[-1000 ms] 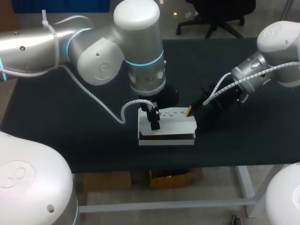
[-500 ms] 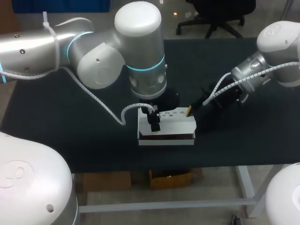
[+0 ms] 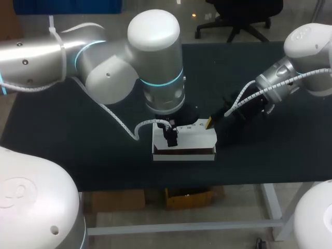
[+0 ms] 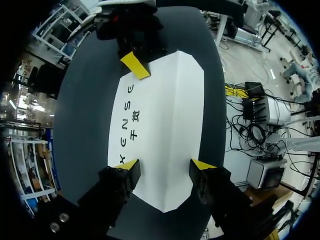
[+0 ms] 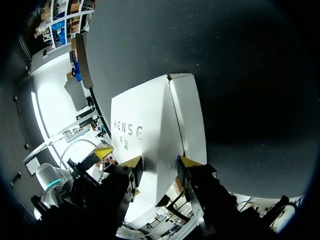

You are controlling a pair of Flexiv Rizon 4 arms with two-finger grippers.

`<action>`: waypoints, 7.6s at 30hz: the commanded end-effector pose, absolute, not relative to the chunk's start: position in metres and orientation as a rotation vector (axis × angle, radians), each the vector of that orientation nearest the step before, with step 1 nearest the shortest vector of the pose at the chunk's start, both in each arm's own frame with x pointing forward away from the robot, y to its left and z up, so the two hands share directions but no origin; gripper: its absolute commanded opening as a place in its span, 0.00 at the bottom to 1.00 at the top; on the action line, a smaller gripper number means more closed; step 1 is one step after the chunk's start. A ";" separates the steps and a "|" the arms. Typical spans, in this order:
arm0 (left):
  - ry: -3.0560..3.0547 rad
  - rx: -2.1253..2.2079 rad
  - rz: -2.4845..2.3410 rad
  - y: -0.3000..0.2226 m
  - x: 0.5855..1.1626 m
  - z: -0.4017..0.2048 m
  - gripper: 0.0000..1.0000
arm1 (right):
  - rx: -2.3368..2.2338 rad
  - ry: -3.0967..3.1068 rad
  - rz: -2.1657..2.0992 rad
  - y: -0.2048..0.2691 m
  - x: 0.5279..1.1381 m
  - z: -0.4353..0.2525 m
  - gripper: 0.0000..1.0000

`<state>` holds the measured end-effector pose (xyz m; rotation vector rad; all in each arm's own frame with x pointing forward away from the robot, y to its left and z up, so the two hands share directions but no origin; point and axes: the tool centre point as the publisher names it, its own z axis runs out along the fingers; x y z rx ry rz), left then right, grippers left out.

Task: Assemble the packaging by folding the flat box into shape, placing the metal phone stand inside, and closing the box properly

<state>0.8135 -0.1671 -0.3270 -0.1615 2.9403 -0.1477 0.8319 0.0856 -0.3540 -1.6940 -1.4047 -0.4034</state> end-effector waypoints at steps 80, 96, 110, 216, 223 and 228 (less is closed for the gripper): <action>2.644 -0.176 -0.042 -0.171 0.825 -0.349 0.40 | -1.677 -1.420 -0.404 0.087 0.830 -0.352 0.41; 2.637 -0.181 -0.026 -0.171 0.824 -0.353 0.39 | -1.681 -1.419 -0.401 0.086 0.831 -0.354 0.40; 2.643 -0.185 -0.029 -0.169 0.823 -0.358 0.40 | -1.691 -1.423 -0.403 0.084 0.830 -0.352 0.41; 2.649 -0.195 -0.034 -0.169 0.819 -0.365 0.42 | -1.667 -1.556 -0.444 0.097 0.798 -0.353 0.00; 2.649 -0.196 -0.036 -0.168 0.819 -0.365 0.42 | -1.668 -1.550 -0.437 0.096 0.797 -0.356 0.00; 2.647 -0.196 -0.040 -0.167 0.818 -0.365 0.42 | -1.669 -1.548 -0.437 0.096 0.796 -0.356 0.00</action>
